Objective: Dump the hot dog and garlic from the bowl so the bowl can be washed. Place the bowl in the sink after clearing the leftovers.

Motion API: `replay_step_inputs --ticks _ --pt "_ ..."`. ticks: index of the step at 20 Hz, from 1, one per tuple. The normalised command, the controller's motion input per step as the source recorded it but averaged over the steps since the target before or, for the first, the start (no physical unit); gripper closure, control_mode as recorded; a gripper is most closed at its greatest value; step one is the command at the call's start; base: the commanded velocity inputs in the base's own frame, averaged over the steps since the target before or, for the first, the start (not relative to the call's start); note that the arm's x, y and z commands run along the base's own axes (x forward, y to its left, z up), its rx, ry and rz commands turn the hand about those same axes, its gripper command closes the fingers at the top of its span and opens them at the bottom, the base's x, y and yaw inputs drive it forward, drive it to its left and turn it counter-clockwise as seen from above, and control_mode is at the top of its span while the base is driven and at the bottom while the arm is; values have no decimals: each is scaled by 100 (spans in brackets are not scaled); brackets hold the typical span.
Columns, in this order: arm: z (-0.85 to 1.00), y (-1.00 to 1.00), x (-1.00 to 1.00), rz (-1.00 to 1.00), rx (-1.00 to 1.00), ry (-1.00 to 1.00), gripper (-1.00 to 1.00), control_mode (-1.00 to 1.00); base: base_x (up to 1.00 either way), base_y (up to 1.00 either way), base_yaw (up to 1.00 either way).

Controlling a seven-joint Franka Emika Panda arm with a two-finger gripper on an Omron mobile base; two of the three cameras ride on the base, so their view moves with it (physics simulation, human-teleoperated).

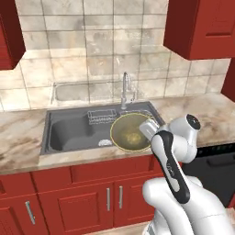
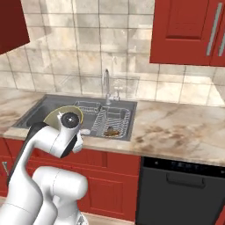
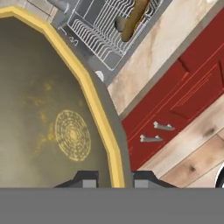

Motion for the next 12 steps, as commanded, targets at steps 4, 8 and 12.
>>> replay_step_inputs --ticks 4,8,12 --pt "0 0 0 0 0 0 100 100 17 100 0" --pt "0 0 0 0 0 0 100 100 28 100 -1" --pt "0 0 0 0 0 0 100 100 43 97 0"
